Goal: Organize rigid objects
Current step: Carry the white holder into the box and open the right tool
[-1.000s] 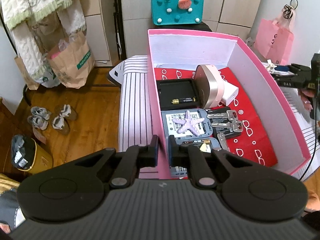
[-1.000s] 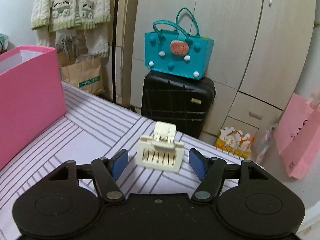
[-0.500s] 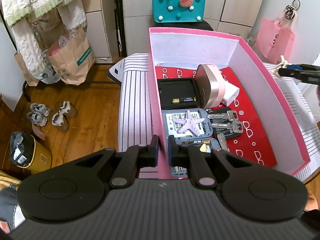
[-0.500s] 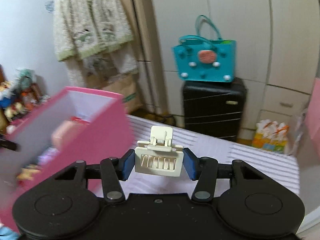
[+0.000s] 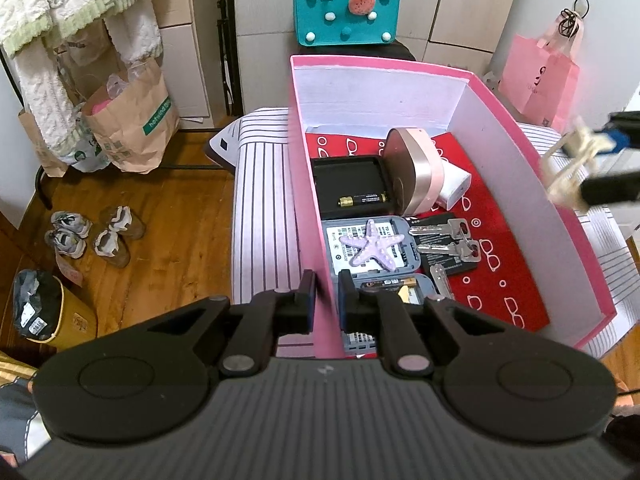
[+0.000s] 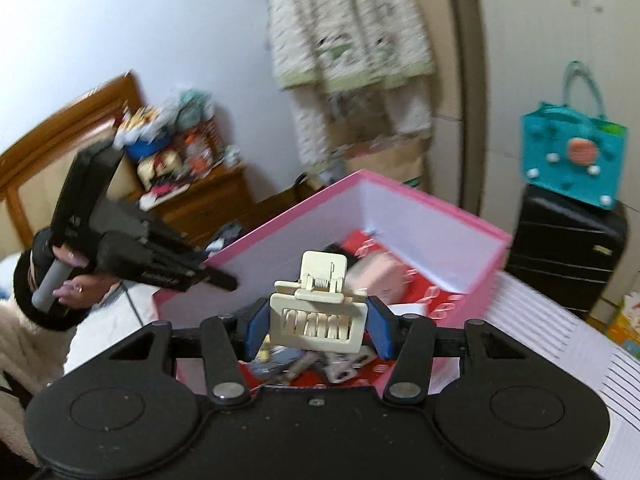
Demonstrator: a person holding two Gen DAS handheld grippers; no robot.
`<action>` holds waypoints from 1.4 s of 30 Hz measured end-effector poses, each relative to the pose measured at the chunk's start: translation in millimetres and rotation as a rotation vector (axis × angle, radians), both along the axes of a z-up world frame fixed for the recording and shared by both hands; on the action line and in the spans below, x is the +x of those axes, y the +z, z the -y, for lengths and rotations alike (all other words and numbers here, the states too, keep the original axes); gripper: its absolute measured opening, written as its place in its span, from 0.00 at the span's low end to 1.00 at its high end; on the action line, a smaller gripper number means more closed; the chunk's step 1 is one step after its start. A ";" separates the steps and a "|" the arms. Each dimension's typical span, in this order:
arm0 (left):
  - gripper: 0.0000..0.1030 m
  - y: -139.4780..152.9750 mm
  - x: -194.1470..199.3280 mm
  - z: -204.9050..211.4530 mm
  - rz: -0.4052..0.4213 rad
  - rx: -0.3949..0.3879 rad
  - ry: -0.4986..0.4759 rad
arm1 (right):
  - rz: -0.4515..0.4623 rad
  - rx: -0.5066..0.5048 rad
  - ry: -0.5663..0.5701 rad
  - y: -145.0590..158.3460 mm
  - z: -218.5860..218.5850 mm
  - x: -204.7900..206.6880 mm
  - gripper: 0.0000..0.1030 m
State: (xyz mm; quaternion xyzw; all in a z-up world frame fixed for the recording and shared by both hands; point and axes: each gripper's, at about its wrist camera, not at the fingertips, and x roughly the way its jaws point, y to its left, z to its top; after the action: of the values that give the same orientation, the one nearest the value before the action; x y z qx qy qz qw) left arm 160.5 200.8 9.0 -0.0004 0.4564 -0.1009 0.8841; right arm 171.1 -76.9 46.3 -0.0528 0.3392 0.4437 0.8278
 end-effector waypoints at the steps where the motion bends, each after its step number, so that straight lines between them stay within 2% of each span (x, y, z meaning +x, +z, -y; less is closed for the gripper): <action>1: 0.10 -0.1 -0.6 0.1 0.002 0.000 0.000 | -0.011 -0.011 0.025 -3.0 -9.9 1.5 0.56; 3: 0.10 -0.2 -0.9 0.8 0.005 0.001 0.000 | -0.010 -0.039 0.065 -3.6 -29.5 5.4 0.56; 9: 0.10 -0.2 -0.8 0.8 0.002 -0.010 0.007 | 0.096 -0.159 0.141 -8.5 -87.8 31.9 0.56; 15: 0.10 1.1 2.8 1.2 -0.016 -0.017 0.016 | 0.065 -0.285 0.201 -25.6 -136.3 64.9 0.56; 19: 0.11 0.3 3.1 -2.7 -0.017 -0.029 0.015 | -0.001 -0.391 0.140 -46.3 -155.4 85.0 0.56; 24: 0.11 -0.3 3.1 -2.9 -0.014 -0.031 0.022 | -0.018 -0.430 0.069 -57.1 -160.1 96.8 0.58; 27: 0.11 -0.8 2.2 -3.7 -0.013 -0.039 0.023 | -0.010 -0.381 0.064 -49.4 -148.8 94.6 0.64; 31: 0.11 -1.3 2.3 -7.0 -0.012 -0.046 0.019 | -0.001 -0.260 0.021 -27.1 -120.4 81.0 0.66; 34: 0.11 -1.7 2.3 -6.8 -0.009 -0.043 0.020 | 0.028 -0.207 -0.011 -13.1 -95.9 64.0 0.66; 42: 0.11 -2.8 2.1 -8.2 -0.008 -0.049 0.033 | 0.090 -0.199 -0.082 3.8 -43.0 14.3 0.67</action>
State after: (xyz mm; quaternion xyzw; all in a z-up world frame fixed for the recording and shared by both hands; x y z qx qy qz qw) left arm 162.6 209.0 6.2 -0.0300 0.4571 -0.0977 0.8835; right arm 185.4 -33.9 50.1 -0.1407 0.3458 0.3709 0.8503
